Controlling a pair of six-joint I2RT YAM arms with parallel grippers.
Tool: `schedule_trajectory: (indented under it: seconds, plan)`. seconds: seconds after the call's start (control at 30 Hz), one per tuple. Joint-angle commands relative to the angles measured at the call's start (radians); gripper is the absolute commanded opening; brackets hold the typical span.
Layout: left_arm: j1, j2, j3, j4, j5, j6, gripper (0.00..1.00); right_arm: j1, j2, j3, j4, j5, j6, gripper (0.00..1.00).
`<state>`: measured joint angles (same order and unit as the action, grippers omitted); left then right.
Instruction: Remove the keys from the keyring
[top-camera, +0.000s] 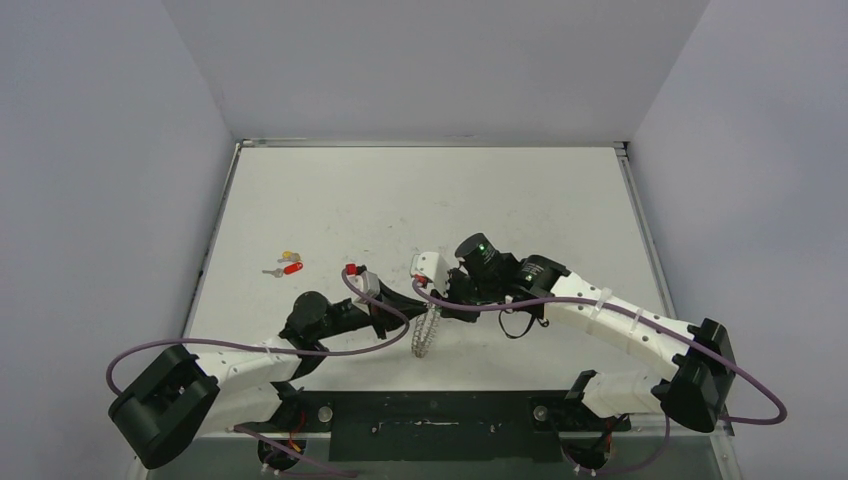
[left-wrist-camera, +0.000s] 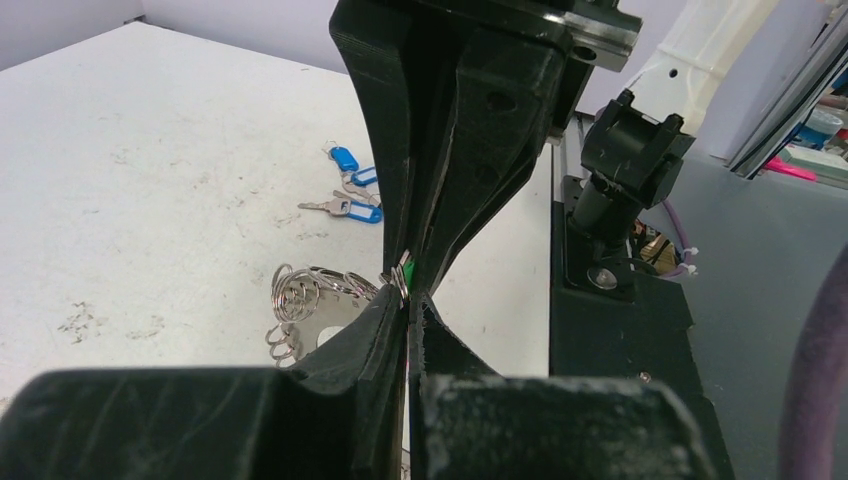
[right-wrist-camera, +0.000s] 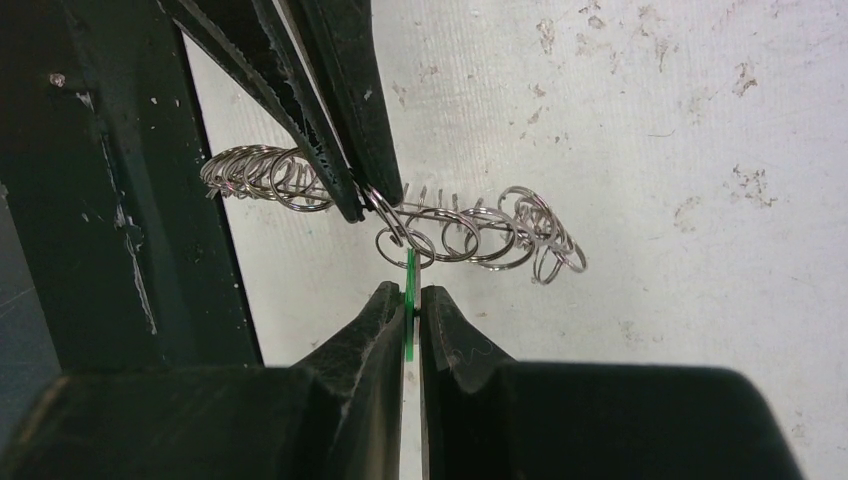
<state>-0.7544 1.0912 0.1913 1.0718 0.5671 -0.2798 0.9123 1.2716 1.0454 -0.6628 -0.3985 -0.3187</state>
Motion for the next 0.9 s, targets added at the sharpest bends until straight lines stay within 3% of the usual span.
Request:
schedule_trajectory:
  seconds: [0.0,0.37,0.87]
  plan:
    - [0.008,0.015,0.004,0.172,0.031,-0.061,0.0,0.004,0.004,-0.015,0.06,0.024,0.012,0.0]
    - [0.021,0.024,0.028,0.171,0.215,-0.077,0.0,-0.021,-0.032,-0.014,0.071,0.067,-0.002,0.0]
    - [0.023,0.043,0.092,-0.02,0.362,-0.002,0.0,-0.022,-0.073,0.067,0.01,0.05,-0.035,0.0]
